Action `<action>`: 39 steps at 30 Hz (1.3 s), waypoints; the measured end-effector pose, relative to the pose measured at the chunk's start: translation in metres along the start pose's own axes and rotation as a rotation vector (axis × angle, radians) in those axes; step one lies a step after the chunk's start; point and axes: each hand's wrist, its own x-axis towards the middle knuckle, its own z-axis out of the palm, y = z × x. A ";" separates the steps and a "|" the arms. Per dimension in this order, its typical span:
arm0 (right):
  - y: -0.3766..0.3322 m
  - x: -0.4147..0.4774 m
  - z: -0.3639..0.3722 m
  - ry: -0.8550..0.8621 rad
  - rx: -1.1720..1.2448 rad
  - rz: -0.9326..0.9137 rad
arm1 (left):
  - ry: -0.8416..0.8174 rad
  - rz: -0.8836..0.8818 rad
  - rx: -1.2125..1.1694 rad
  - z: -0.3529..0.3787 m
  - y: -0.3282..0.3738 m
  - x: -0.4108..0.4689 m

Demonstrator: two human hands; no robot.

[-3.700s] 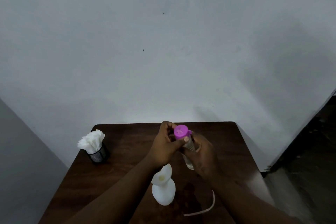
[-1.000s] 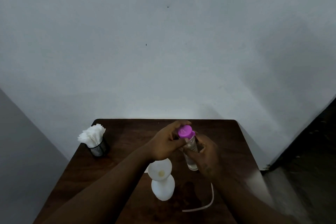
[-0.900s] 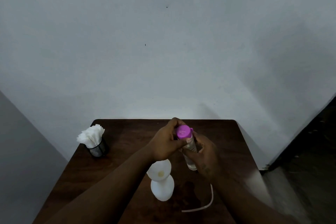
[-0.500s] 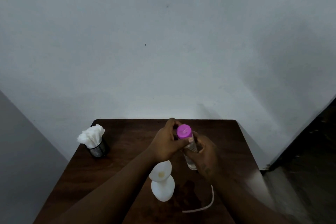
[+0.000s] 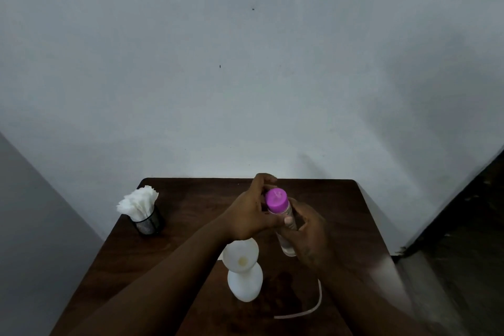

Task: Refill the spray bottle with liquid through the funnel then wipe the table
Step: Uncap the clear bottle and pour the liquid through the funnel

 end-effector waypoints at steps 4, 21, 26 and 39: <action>0.002 -0.001 -0.002 -0.009 0.027 0.013 | -0.084 0.025 0.010 -0.007 -0.001 -0.002; -0.008 -0.005 0.003 0.005 0.011 -0.026 | 0.361 -0.119 0.392 0.007 0.011 -0.012; -0.004 -0.006 0.004 -0.004 0.028 0.013 | 0.437 -0.159 0.050 -0.003 0.005 -0.018; -0.006 -0.012 0.010 -0.050 0.027 0.063 | 0.472 -0.243 -0.447 -0.041 -0.034 -0.081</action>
